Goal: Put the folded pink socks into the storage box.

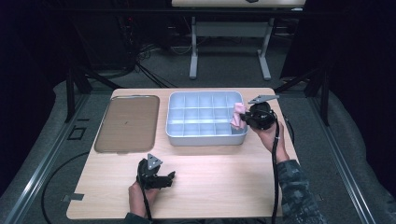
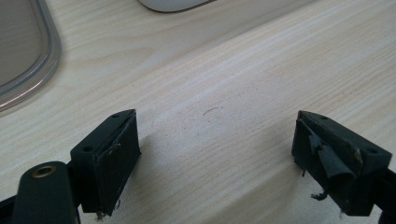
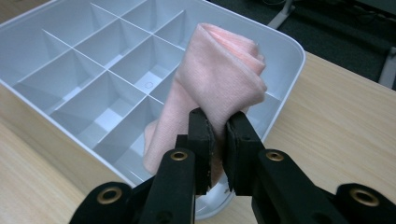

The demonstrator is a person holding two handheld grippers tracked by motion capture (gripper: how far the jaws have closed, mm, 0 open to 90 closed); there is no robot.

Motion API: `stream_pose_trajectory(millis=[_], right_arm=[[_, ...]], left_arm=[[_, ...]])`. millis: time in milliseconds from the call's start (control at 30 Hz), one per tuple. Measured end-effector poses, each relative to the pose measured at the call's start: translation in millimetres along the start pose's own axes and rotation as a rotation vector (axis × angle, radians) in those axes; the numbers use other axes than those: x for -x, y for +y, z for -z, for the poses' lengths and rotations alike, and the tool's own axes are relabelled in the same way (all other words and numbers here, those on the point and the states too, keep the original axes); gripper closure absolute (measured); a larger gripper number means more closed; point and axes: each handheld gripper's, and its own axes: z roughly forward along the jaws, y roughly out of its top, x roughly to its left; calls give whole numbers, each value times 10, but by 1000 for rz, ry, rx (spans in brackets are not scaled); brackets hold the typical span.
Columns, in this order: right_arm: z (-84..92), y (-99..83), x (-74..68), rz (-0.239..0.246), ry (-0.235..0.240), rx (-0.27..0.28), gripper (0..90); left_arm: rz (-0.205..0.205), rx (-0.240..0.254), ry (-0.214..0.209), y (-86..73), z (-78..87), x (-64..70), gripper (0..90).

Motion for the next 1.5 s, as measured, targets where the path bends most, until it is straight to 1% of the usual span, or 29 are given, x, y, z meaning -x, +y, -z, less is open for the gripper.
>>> stream_pose_trajectory(millis=[133, 233, 367, 433, 467, 600, 633, 667, 700, 767, 833, 867, 900, 1033, 1100, 1167, 1367, 1400, 1467, 1500], right_arm=[[-73, -14, 19, -4, -4, -24, 819], [-131, -22, 27, 6, -9, -55, 819], [-196, -33, 20, 13, -15, -79, 818], [-226, -40, 15, 25, -31, -89, 818], [-237, -42, 11, 22, -36, -97, 818], [-275, -62, 29, 25, -57, -109, 818], [-286, -68, 32, 20, -57, -105, 818], [-290, -72, 38, 21, -56, -119, 817], [-299, -79, 35, 16, -60, -116, 818], [-314, -89, 31, 21, -59, -125, 817], [-329, -109, 20, 39, -71, -133, 817], [-357, -135, 3, 50, -80, -148, 817], [-369, -151, 0, 56, -81, -149, 817], [-394, -189, 19, 39, -67, -158, 816], [-395, -188, 21, 39, -62, -161, 816], [-399, -186, 18, 43, -48, -175, 815], [-430, -199, 5, 35, -27, -190, 808], [-429, -197, 5, 39, -22, -201, 801], [-420, -198, -2, 39, -21, -192, 773], [-398, -190, 3, 43, -18, -198, 754]], left_arm=[[0, 0, 0, 0, 0, 0, 148], [-1, 0, -1, 0, 0, 0, 148], [-1, 0, -1, 0, 0, 0, 148], [-1, 0, -1, 0, 0, 0, 148], [-1, 0, -1, 0, 0, 0, 148], [-2, 0, -1, 0, 0, 1, 148], [-2, 0, 0, 0, 0, 1, 149], [-2, -1, -1, 0, 0, 1, 149], [-2, 0, -1, 0, 0, 1, 149], [-2, 0, -1, 1, 0, 1, 149], [-1, 0, -1, 0, 0, 1, 149], [-1, 0, -1, 0, 0, 1, 149], [-1, 0, -1, 0, 0, 1, 149], [-1, 0, -1, 0, 0, 1, 149], [-1, 0, -1, 0, 0, 1, 149], [-1, 0, -1, 0, 0, 1, 149], [-2, 0, 0, 0, 0, 1, 148], [-1, 0, -1, 0, 0, 1, 149], [-2, 0, 0, 0, 0, 1, 149], [-2, 0, 0, 0, 0, 1, 149]])
